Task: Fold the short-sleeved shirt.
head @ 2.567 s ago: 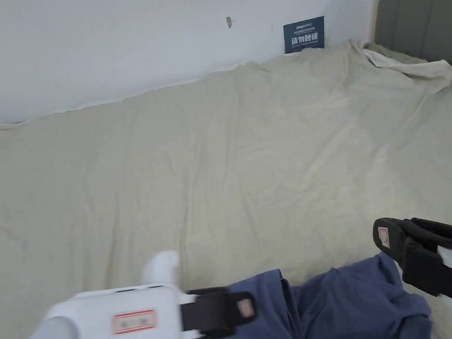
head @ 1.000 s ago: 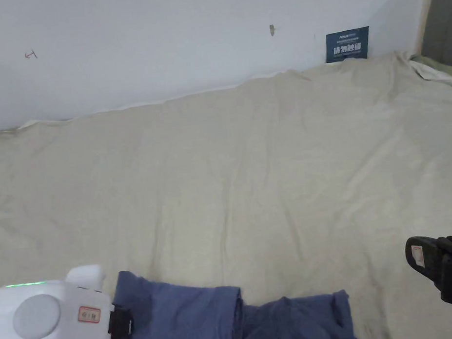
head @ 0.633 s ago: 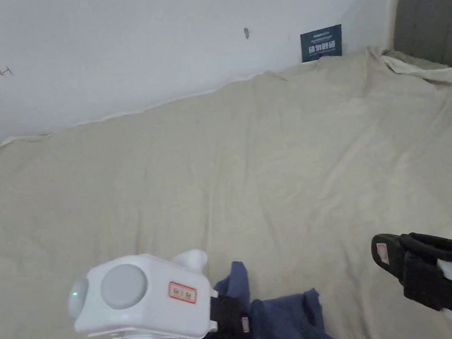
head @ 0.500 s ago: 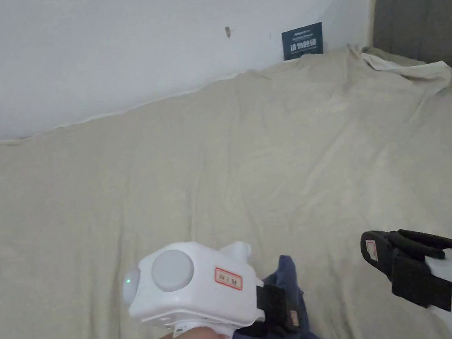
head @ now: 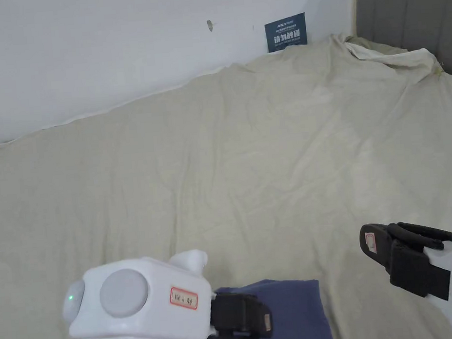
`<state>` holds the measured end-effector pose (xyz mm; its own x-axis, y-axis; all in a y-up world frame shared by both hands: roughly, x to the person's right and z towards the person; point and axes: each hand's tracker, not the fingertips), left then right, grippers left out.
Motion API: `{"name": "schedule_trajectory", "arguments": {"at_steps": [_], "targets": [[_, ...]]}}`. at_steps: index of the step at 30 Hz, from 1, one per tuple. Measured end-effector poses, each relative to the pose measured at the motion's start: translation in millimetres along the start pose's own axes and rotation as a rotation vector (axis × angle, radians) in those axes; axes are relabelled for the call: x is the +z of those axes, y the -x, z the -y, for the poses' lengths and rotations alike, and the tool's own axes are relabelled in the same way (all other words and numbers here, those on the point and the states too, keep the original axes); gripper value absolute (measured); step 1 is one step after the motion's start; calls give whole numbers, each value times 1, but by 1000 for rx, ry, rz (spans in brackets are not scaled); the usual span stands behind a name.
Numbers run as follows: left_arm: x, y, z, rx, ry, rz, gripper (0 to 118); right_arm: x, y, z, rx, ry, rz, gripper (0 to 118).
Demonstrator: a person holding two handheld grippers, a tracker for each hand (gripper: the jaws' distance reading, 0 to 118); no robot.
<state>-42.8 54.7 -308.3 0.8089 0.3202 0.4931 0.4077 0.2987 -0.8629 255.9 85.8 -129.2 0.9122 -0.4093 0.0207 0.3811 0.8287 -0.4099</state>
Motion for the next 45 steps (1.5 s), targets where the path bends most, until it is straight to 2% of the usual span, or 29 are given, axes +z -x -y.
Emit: {"name": "schedule_trajectory", "arguments": {"at_steps": [1,2,5,8,11,17,19,21,23,25,28,31,33,36,38,41,42,43,44,45], "targets": [[-4,-8,6,-5,1,12,45,-1,0,1,0,1,-1,2],[-11,-8,8,9,15,42,0,-1,0,1,-2,2,-2,2],[-43,-12,10,82,44,150,0,-2,-2,3,-14,8,-4,2],[-77,-30,8,50,89,225,0,-1,-6,5,-15,13,4,2],[-108,-55,3,6,136,145,0,0,-10,5,-19,19,19,2],[-129,-76,-9,5,142,186,0,3,-10,0,-16,16,37,2],[-130,-77,-11,45,163,317,0,3,-10,-2,-18,14,36,2],[-120,-67,-10,127,140,540,0,2,-9,-3,-23,10,30,2],[-81,-61,-6,135,-49,602,0,7,-5,-9,-29,-2,19,2],[-29,-45,2,70,-285,477,0,15,2,-17,-24,-26,-2,2],[72,-20,41,16,-731,179,0,35,21,-37,5,-72,-38,2],[154,2,90,22,-1086,-91,0,62,45,-53,90,-203,-62,2],[189,9,115,72,-1240,-266,0,79,63,-59,161,-306,-58,2],[218,20,143,135,-1365,-541,0,100,92,-56,271,-497,-16,1],[216,19,152,135,-1349,-655,0,105,101,-50,300,-575,6,1],[204,25,167,126,-1360,-690,0,96,111,-33,380,-643,195,1],[194,27,169,123,-1362,-694,0,91,106,-26,397,-651,197,1],[181,29,170,113,-1368,-717,0,85,97,-17,393,-635,158,1],[167,29,172,85,-1355,-739,0,75,87,-8,400,-619,178,1],[157,28,175,78,-1344,-746,0,72,85,1,418,-607,253,1]]}}
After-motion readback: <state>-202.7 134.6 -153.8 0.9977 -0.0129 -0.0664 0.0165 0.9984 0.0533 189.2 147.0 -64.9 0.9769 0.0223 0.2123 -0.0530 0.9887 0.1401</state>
